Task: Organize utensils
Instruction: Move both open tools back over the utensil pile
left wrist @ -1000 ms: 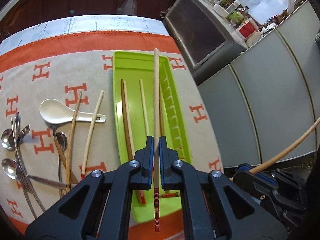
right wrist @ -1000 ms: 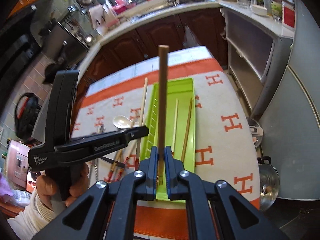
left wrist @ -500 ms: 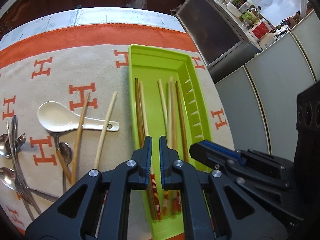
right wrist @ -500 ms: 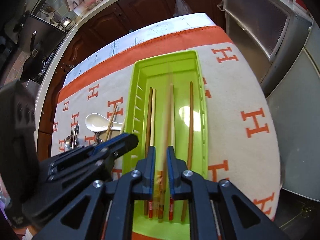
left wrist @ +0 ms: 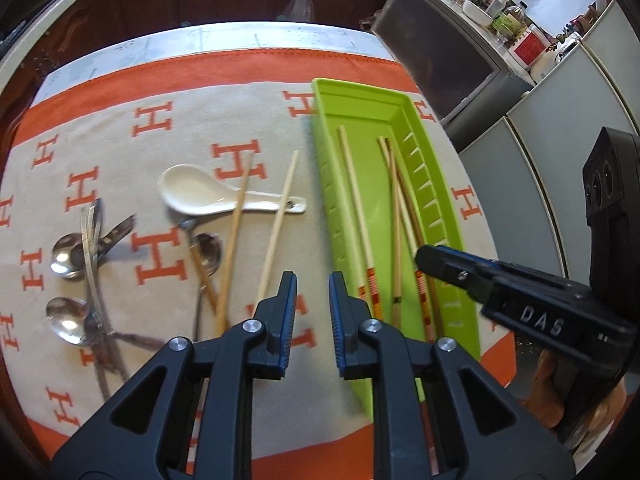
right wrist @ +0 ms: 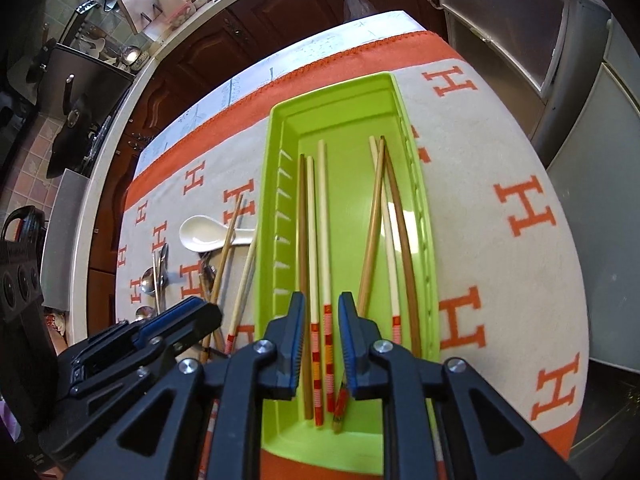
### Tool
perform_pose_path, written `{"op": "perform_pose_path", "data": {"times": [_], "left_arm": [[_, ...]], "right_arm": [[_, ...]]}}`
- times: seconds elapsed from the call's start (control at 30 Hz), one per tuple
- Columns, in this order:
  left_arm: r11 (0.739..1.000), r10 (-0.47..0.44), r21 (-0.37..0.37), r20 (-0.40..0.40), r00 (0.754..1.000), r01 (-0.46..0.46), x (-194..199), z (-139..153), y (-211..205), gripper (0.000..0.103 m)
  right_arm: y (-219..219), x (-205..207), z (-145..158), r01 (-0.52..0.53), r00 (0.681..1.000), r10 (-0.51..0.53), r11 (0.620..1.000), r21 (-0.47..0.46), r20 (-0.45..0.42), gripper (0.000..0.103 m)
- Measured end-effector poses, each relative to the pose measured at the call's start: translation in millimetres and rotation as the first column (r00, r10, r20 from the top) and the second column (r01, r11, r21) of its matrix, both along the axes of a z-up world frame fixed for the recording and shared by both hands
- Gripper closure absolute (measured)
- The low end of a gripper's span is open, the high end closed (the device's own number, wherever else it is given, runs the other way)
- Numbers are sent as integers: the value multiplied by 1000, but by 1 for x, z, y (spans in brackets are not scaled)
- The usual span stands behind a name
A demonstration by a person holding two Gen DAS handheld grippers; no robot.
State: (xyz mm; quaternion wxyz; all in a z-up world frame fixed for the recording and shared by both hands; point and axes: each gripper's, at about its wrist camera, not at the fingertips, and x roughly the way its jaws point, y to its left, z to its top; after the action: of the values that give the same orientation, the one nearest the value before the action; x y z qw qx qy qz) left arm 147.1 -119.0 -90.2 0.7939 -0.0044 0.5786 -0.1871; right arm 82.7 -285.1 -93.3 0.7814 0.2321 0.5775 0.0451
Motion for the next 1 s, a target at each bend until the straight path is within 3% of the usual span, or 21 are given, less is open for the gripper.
{"op": "perform_pose_path", "data": {"times": [0.27,0.43,0.6,0.8,1.0], "left_arm": [[996,92,12,31,995,-92,-33,12,85,89],[984,168,56,69,983,-172,-51,13,142,89],[968,241,61,47,969,-244,-59,-6,191,89],[969,231,79,43,972,-234,-71,-29,207,89],[973,218,65,38,975,-220,-79,-42,213,89]], "right_arm": [[36,-15,16,-63,997,61,998,28,46,87],[78,-20,28,-155,985,152,987,30,83,87],[134,-23,26,-281,955,279,960,8,97,87],[200,-29,2,-415,903,420,907,-68,89,87],[232,-27,-23,-456,886,461,886,-81,51,87]]}}
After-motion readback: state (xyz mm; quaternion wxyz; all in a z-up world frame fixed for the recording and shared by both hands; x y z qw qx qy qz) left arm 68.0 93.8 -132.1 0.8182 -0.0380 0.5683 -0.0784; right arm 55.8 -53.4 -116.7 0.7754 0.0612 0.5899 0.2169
